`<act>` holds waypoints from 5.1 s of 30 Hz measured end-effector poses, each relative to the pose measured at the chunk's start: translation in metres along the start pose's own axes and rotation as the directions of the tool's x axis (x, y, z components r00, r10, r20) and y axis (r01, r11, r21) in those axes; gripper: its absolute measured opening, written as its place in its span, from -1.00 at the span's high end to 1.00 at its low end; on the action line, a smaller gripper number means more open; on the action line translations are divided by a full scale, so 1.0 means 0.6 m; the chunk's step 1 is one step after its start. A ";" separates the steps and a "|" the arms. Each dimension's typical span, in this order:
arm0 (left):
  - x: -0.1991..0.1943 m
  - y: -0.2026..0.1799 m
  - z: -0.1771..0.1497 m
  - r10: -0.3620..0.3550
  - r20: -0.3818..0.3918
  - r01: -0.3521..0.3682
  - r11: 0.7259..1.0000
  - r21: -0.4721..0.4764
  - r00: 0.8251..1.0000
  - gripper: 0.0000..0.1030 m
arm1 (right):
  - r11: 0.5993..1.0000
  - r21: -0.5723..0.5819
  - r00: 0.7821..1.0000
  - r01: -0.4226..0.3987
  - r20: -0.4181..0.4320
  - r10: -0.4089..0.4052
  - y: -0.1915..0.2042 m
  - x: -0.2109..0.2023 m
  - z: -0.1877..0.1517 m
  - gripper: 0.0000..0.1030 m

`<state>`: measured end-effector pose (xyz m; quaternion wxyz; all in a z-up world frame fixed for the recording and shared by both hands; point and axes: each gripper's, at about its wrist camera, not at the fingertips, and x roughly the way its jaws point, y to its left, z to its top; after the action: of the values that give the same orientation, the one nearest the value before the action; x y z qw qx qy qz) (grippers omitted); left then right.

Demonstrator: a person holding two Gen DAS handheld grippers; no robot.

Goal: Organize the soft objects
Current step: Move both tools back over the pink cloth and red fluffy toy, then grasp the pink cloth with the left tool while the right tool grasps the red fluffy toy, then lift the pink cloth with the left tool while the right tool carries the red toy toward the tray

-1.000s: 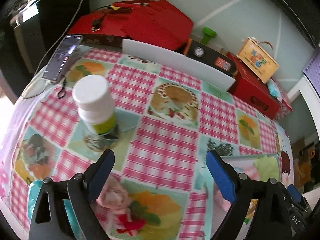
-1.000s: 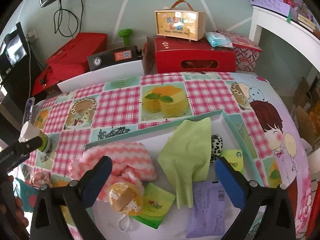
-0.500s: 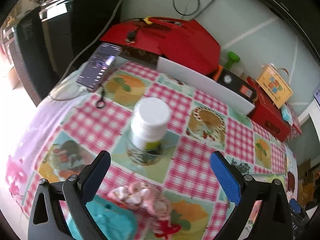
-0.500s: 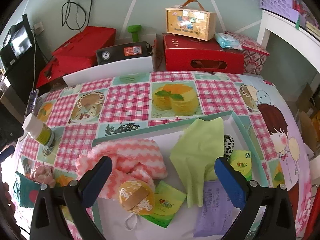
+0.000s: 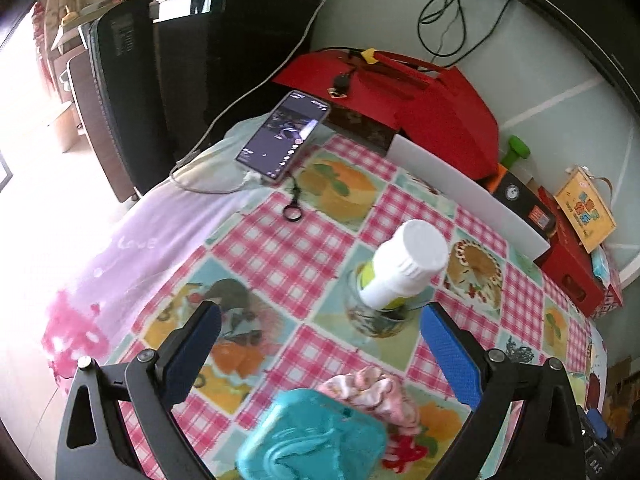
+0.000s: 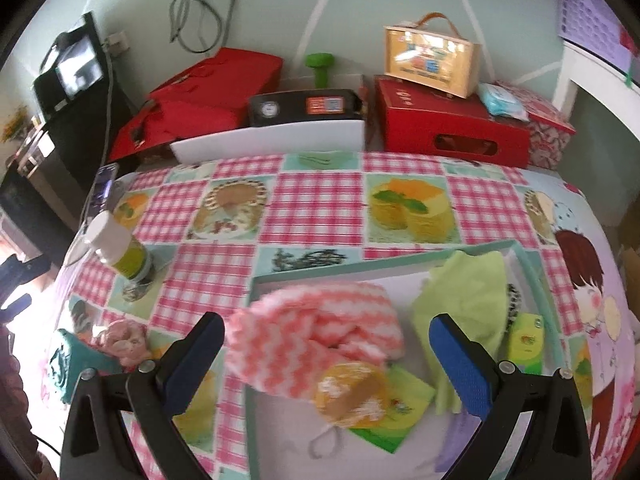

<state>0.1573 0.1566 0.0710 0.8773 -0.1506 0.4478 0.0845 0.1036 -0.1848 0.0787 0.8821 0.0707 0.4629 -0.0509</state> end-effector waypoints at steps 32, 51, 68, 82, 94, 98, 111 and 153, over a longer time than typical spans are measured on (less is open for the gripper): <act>0.072 0.124 -0.044 0.128 -0.199 -0.153 0.982 -0.114 0.972 -0.93 | 0.917 -0.346 0.964 -0.198 -0.240 0.117 0.252 0.102 -0.114 -1.00; 0.075 0.101 -0.044 0.075 -0.190 -0.094 0.992 -0.090 0.979 -0.93 | 0.880 -0.439 0.964 -0.180 -0.259 0.067 0.280 0.144 -0.146 -0.79; 0.073 0.084 -0.040 0.044 -0.185 -0.057 0.996 -0.065 0.982 -0.93 | 0.904 -0.373 0.965 -0.210 -0.226 0.131 0.249 0.138 -0.114 -0.06; 0.063 0.007 0.001 -0.014 -0.258 0.051 0.989 0.137 0.966 -0.93 | 0.895 -0.362 0.955 -0.262 -0.234 0.184 0.253 0.138 -0.110 0.08; 0.141 -0.102 -0.004 0.031 -0.509 0.167 0.925 0.340 0.860 -0.91 | 0.924 -0.277 0.951 -0.264 -0.234 0.202 0.206 0.152 -0.099 0.18; 0.160 -0.132 -0.017 0.112 -0.540 0.155 0.892 0.424 0.834 -0.88 | 0.931 -0.262 0.953 -0.254 -0.234 0.194 0.197 0.152 -0.095 0.18; 0.222 -0.181 -0.071 0.212 -0.620 0.147 0.867 0.476 0.755 -0.23 | 0.938 -0.230 0.950 -0.261 -0.232 0.208 0.191 0.148 -0.091 0.18; 0.058 -0.132 -0.072 -0.189 -0.233 0.206 0.977 0.050 0.954 0.53 | 0.946 -0.199 0.963 -0.256 -0.132 0.233 0.164 0.092 -0.052 0.18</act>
<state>0.1670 0.0676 0.0337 0.8292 -0.1710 0.5308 -0.0378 0.1250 -0.0837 0.0230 0.8580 0.0346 0.4999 0.1131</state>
